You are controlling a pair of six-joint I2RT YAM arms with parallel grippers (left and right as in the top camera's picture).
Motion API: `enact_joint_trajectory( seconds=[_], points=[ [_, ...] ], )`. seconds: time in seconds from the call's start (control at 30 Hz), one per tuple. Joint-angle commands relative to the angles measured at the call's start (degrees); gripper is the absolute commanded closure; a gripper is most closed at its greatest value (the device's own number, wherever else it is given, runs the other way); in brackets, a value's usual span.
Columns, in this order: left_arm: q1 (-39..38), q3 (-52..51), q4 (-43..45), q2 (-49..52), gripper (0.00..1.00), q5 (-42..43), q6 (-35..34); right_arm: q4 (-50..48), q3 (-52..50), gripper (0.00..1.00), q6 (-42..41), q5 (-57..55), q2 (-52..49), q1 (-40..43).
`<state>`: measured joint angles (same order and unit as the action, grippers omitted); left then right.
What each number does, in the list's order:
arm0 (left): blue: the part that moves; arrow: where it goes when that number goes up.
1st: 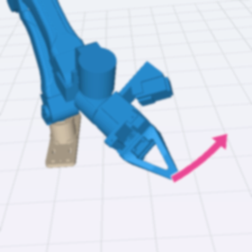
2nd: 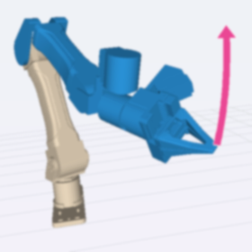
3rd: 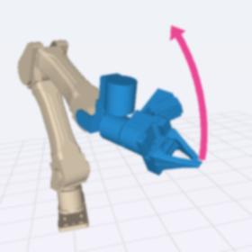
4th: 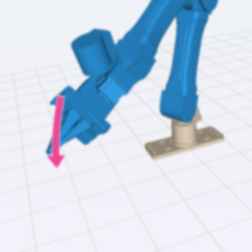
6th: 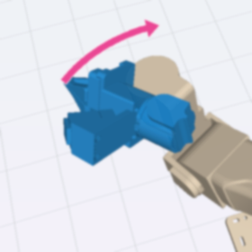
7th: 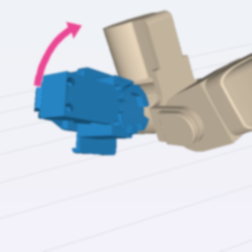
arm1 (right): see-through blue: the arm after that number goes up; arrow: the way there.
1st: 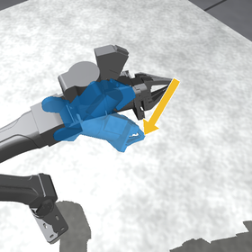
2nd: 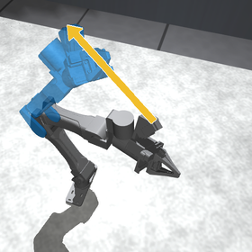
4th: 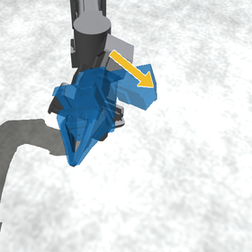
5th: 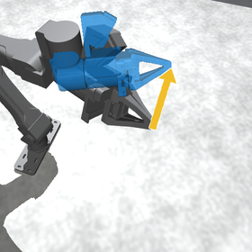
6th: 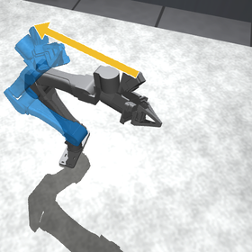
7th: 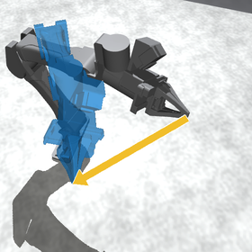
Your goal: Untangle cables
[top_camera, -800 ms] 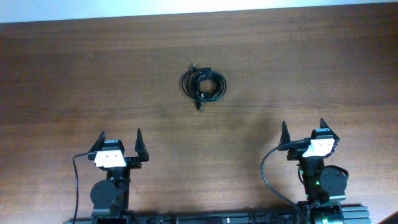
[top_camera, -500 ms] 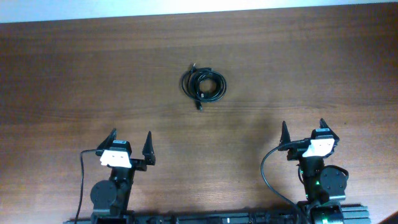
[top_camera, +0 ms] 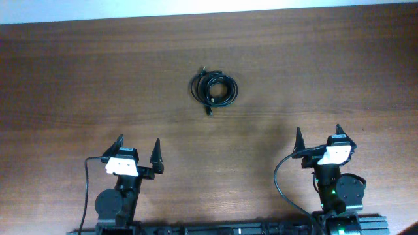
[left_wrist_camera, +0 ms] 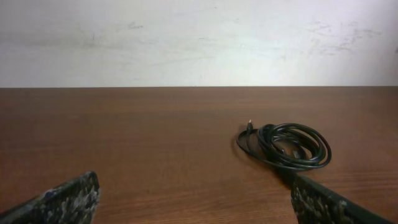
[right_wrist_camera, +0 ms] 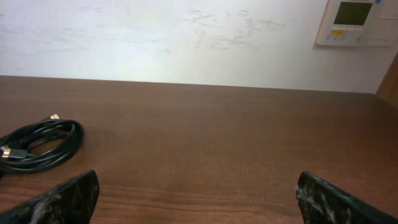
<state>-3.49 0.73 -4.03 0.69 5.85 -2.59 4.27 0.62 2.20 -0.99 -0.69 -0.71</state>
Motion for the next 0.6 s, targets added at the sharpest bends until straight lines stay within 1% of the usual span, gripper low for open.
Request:
enact_joint_trajectory(
  seconds=[0.0, 0.53, 0.57],
  points=[
    [-0.1, -0.1, -0.1, -0.2, 0.01, 1.4, 0.9, 0.4, -0.3, 0.02, 0.4, 0.3, 0.4, 0.3],
    [-0.1, -0.1, -0.1, -0.2, 0.01, 1.4, 1.0, 0.4, -0.3, 0.02, 0.4, 0.3, 0.4, 0.3],
    [-0.1, -0.1, 0.0, -0.2, 0.01, -0.7, 2.9, 0.4, -0.3, 0.02, 0.4, 0.3, 0.4, 0.3]
  ],
)
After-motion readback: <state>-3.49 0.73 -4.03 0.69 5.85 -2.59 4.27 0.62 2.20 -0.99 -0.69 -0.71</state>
